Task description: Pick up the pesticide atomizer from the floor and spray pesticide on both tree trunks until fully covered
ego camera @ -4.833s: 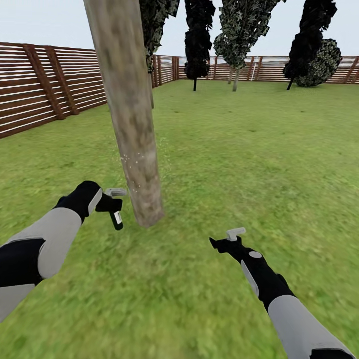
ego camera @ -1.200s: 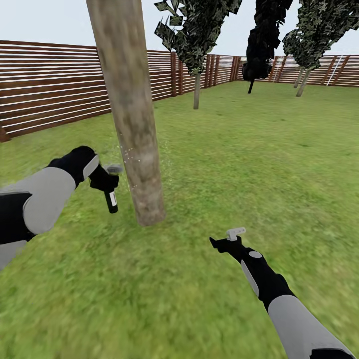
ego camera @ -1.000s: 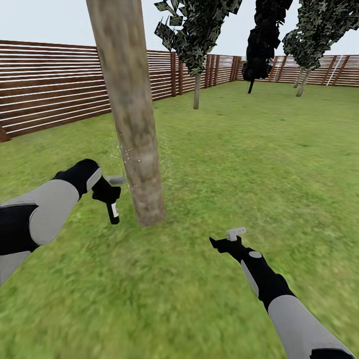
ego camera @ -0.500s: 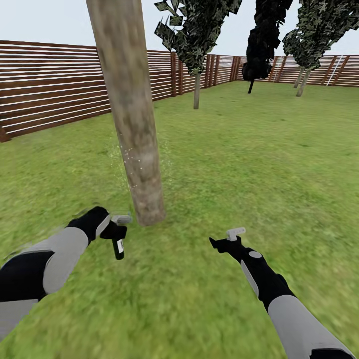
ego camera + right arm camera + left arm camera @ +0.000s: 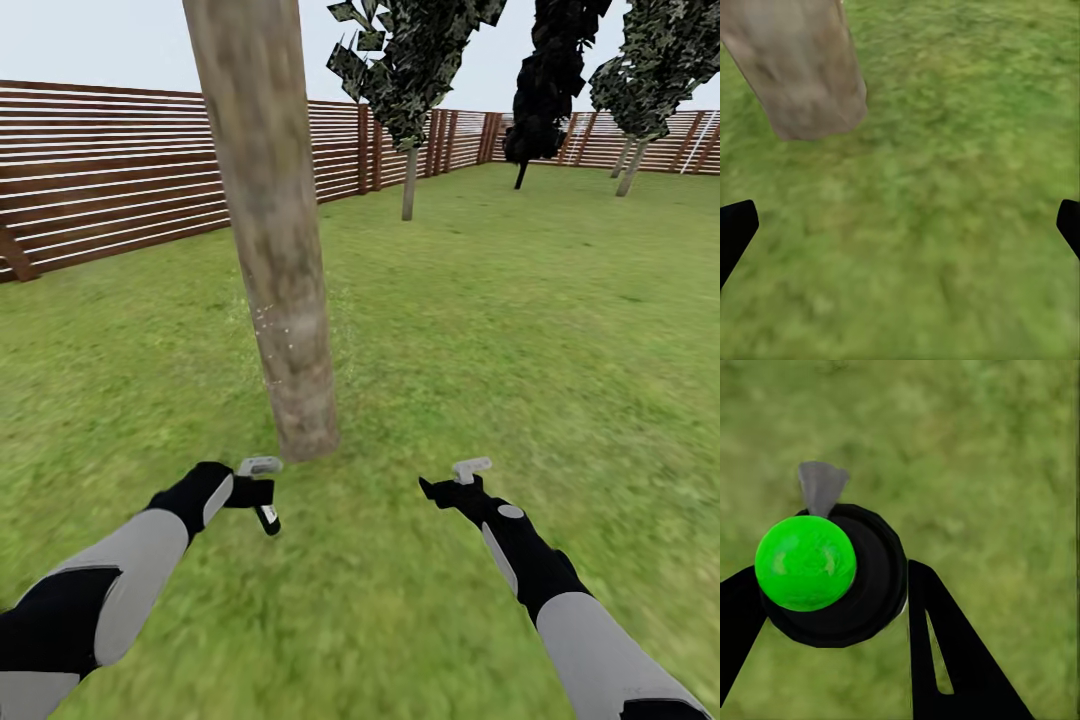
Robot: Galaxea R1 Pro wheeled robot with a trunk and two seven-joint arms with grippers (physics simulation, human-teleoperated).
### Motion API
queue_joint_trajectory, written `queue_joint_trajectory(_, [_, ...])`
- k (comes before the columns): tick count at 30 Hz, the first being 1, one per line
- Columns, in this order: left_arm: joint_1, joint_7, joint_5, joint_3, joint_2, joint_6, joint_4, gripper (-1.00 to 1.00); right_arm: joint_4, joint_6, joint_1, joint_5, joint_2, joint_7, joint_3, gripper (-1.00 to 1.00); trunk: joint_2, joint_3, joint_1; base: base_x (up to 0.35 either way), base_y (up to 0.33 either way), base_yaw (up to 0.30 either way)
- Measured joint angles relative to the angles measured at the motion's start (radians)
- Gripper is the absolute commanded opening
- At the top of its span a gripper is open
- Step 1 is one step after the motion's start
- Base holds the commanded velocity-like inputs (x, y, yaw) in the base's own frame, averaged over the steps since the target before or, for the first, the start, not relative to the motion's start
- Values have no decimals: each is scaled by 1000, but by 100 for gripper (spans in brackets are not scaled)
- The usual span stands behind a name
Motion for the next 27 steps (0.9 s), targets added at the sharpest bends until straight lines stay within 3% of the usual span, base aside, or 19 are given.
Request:
queue_joint_trajectory(6, [6, -1, 14, 1, -34, -3, -12, -100, 0, 0, 0, 0, 3, 0, 2, 100, 0, 0, 0, 128, -181, 233])
queue_joint_trajectory(13, [6, 0, 13, 1, -37, -3, -10, -100, 0, 0, 0, 0, 3, 0, 1, 100, 0, 0, 0, 73, -271, 130])
queue_joint_trajectory(23, [6, 0, 14, 1, -37, -3, -7, -100, 0, -1, 0, 0, 3, 0, 1, 100, 0, 0, -1, 286, -169, 13])
queue_joint_trajectory(27, [6, -2, 15, 1, -57, -3, -7, -100, 0, -1, 0, 0, 3, 0, 2, 100, 0, 0, 0, 259, -208, 229])
